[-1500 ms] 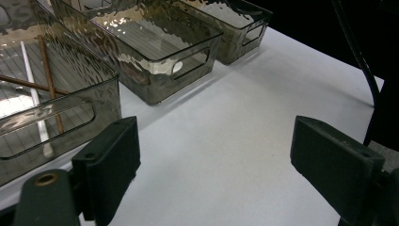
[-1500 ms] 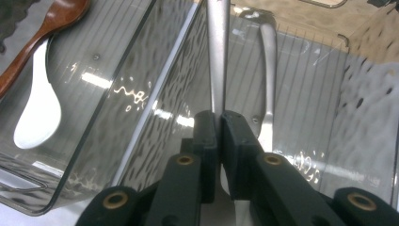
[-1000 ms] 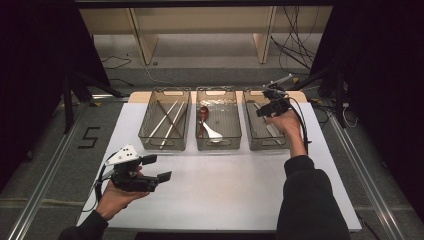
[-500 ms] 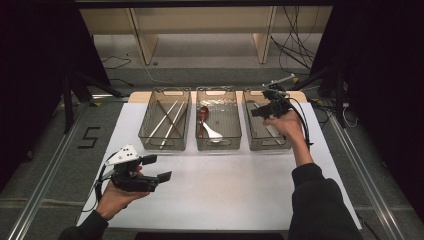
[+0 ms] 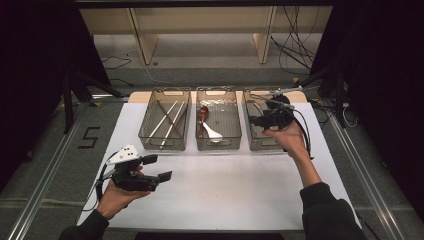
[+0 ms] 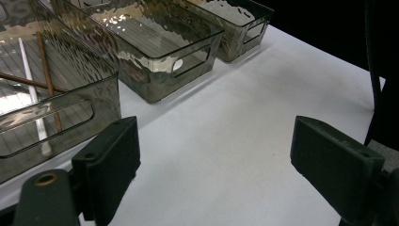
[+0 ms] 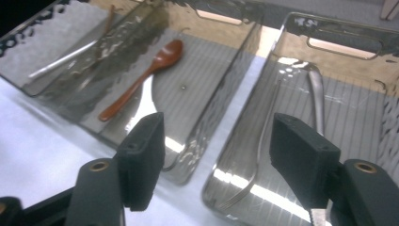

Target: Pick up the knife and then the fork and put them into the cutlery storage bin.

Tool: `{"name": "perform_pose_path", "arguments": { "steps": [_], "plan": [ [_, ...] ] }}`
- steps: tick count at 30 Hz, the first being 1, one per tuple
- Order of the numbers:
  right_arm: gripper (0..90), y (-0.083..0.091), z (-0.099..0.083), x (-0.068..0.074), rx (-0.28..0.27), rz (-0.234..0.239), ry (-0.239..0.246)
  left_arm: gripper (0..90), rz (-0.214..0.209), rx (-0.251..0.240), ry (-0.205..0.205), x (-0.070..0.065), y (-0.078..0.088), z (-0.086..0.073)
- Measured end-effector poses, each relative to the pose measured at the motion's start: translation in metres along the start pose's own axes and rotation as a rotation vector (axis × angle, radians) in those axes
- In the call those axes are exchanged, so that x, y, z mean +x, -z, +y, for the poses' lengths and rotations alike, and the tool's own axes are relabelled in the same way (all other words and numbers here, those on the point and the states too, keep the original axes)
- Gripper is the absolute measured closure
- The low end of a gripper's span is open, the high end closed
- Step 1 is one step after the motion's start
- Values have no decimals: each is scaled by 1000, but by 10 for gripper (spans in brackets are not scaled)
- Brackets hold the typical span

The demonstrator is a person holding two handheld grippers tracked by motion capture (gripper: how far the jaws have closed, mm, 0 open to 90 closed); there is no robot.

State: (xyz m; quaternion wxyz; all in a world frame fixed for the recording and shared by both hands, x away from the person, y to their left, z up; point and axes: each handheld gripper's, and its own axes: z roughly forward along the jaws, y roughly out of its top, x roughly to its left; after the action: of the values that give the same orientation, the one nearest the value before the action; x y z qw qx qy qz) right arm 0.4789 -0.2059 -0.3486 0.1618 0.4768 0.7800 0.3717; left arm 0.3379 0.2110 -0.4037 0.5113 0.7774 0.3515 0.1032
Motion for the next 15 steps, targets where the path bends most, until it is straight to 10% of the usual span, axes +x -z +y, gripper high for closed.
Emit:
{"name": "perform_pose_path", "arguments": {
  "steps": [15],
  "plan": [
    [322, 27, -35, 26, -93, 65, 32, 159, 4, 5, 14, -1, 0, -1]
  ]
}}
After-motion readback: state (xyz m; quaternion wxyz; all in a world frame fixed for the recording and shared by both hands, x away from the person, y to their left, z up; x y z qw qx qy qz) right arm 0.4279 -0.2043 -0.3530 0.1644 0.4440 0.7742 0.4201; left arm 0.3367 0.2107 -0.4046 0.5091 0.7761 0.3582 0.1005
